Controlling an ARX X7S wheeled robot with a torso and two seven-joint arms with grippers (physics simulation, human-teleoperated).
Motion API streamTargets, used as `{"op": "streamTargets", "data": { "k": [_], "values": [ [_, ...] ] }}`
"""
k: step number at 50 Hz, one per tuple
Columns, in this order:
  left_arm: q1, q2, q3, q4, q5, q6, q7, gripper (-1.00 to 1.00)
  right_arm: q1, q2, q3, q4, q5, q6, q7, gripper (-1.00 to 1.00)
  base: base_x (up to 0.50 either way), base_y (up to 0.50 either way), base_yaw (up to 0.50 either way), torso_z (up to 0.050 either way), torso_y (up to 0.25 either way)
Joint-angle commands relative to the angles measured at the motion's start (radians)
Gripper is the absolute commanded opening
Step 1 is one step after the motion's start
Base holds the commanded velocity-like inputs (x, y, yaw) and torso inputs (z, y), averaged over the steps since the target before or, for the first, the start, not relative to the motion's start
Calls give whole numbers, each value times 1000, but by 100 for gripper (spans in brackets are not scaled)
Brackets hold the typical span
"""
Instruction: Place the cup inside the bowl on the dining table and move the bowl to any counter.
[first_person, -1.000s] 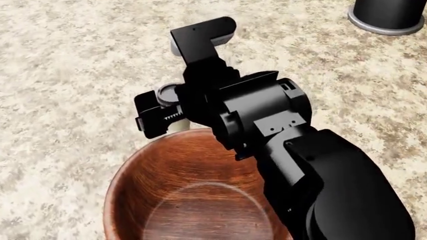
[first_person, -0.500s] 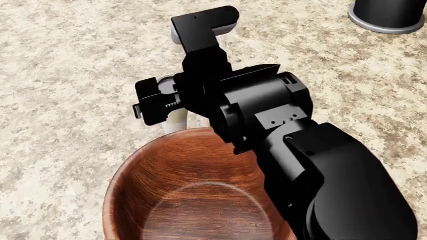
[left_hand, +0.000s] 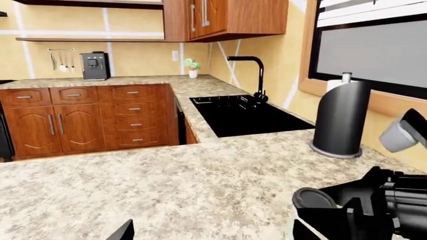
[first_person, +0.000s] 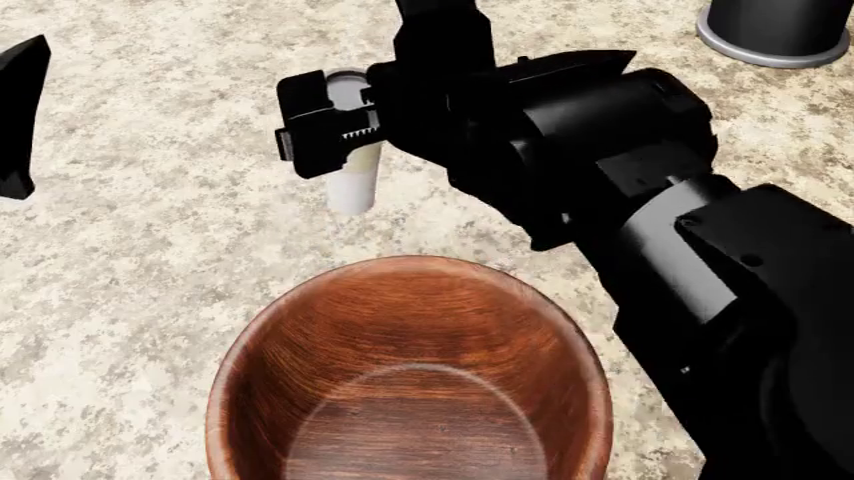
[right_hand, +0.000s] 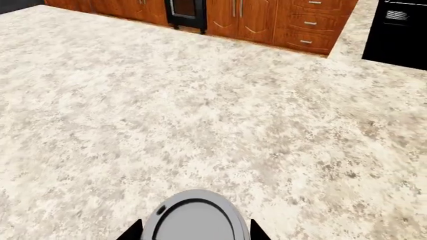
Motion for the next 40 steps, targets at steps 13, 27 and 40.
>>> {"op": "streamTargets", "data": {
  "k": [13, 27, 40],
  "values": [
    [-32, 5, 46, -21, 38, -15, -10, 100, 168, 529, 159, -830, 180, 103, 309, -100, 0, 0, 0, 0, 0],
    [-39, 23, 84, -41, 73, -10, 13, 100, 169, 700, 200, -1109, 336, 163, 345, -100, 0, 0, 0, 0, 0],
    [-49, 32, 99, -45, 85, -4, 18, 100, 173, 779, 190, -1213, 388, 222, 391, -100, 0, 0, 0, 0, 0]
  ]
}}
